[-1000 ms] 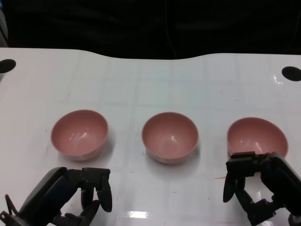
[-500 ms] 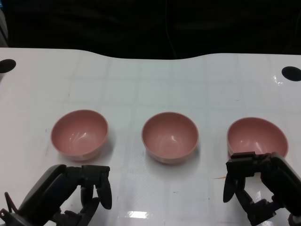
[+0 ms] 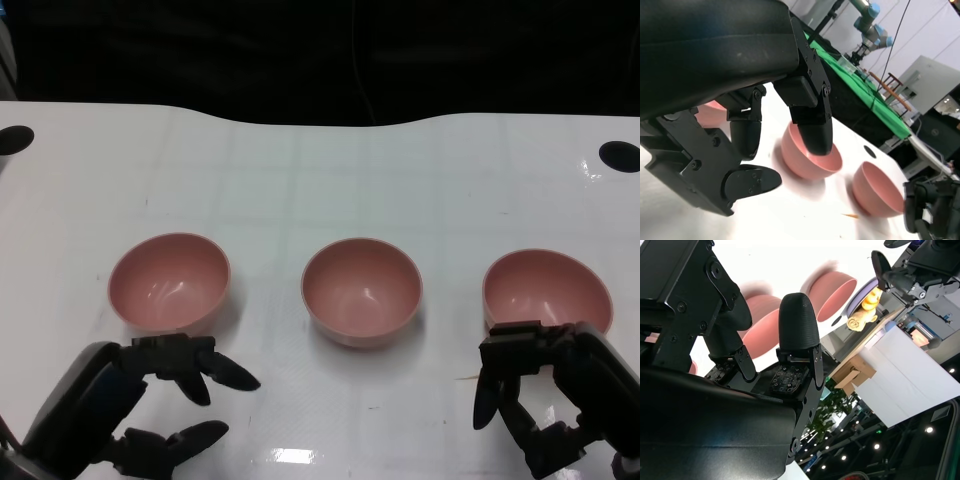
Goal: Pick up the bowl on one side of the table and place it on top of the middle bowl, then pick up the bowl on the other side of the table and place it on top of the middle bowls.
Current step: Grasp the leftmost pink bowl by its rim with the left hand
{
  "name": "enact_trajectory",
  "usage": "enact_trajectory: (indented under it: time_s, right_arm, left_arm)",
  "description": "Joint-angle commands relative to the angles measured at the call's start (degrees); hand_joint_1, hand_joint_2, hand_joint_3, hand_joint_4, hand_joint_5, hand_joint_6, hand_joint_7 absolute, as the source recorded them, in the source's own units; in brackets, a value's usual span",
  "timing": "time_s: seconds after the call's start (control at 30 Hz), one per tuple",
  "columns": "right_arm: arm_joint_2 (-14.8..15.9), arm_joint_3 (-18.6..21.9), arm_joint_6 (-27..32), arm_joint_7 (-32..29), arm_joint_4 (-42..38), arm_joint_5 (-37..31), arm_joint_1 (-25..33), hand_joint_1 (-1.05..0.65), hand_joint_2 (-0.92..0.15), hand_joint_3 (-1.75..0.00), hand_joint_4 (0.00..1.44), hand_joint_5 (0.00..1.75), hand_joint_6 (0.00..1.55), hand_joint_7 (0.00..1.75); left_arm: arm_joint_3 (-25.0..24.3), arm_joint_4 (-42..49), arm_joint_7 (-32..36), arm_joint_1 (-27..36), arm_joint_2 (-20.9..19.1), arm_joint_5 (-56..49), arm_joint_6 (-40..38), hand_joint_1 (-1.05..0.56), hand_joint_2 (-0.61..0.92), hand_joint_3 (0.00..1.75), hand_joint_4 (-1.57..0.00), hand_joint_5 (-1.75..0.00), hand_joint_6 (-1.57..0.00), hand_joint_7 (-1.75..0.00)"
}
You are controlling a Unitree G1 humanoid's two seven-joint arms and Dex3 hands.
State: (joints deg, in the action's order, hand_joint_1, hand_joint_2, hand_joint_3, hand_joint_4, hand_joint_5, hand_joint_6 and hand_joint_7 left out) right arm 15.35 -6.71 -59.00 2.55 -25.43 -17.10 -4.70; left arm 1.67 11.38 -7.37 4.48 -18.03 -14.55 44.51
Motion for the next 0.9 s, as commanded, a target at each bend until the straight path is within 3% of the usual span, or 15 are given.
enact_trajectory:
  time_s: [0.03, 0.27, 0.53, 0.7, 0.9]
  right_arm:
    - [0.4, 0.3, 0.0, -0.3, 0.4, 0.3, -0.2, 0.26, -0.06, -1.71, 0.98, 1.74, 0.98, 1.28]
    - [0.5, 0.6, -0.1, -0.6, 1.0, 0.2, 0.4, 0.25, -0.07, -1.71, 0.98, 1.73, 0.97, 1.29]
    - [0.7, 0.7, 0.4, -0.5, 1.5, -0.1, 0.6, 0.26, -0.04, -1.73, 0.99, 1.75, 0.98, 1.30]
    - [0.6, 0.7, 0.1, -0.8, 1.0, -0.2, 0.2, 0.26, -0.04, -1.73, 0.99, 1.75, 0.98, 1.29]
    - [0.5, 0.7, -0.4, -1.2, 0.6, -0.6, 0.1, 0.24, -0.05, -1.72, 0.99, 1.74, 0.98, 1.28]
  left_arm:
    - [-1.9, -3.9, 2.7, 1.2, -1.0, -4.3, -2.6, -0.25, 0.88, 0.11, -0.62, -0.91, -0.78, -0.19]
    - [-3.6, -14.8, 3.8, 3.3, -1.9, -13.4, -12.6, -0.39, 0.92, 0.03, -0.43, -0.57, -0.58, -0.01]
    - [-2.5, -26.1, 4.1, 2.8, -2.6, -30.9, -26.8, -0.57, 0.92, 0.02, -0.39, -0.48, -0.49, 0.00]
    - [1.2, -26.0, 6.1, 0.9, -1.4, -40.9, -34.8, -0.56, 0.88, 0.00, -0.41, -0.44, -0.52, -0.01]
    - [5.9, -22.5, 4.1, -3.5, -0.5, -47.4, -43.8, -0.59, 0.91, 0.02, -0.34, -0.38, -0.37, 0.00]
